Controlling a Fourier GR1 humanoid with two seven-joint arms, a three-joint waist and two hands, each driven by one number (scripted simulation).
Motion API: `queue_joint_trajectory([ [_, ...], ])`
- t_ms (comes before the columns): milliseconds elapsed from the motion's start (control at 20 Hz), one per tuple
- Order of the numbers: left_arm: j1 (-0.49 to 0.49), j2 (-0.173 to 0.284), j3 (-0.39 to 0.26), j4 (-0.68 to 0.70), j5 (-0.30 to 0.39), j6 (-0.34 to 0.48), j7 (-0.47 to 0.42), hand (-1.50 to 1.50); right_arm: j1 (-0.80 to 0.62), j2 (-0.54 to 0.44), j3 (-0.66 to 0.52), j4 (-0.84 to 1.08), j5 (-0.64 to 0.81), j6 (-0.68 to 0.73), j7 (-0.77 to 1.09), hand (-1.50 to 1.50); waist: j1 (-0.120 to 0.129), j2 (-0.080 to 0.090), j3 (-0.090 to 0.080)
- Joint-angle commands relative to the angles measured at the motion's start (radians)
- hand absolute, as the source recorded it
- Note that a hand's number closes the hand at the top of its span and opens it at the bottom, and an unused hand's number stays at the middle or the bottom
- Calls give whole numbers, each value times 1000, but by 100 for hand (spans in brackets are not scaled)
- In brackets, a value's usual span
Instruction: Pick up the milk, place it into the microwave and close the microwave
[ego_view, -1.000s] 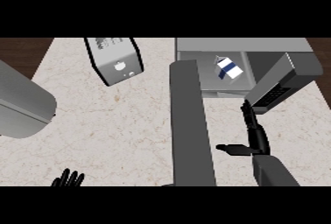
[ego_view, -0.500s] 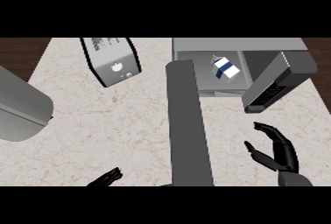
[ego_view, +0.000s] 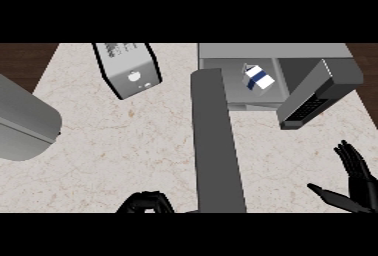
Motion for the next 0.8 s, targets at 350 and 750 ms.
queue_joint_trajectory([
  [350, -328, -63, -34, 262, -114, 65, 140, 150, 78, -87, -18, -9, -52, 166, -86, -150, -6, 4, 2],
  [750, -477, -69, -225, 486, -51, -56, 286, 150, 83, -110, -11, -53, -91, 204, -55, -150, -27, 7, 1],
])
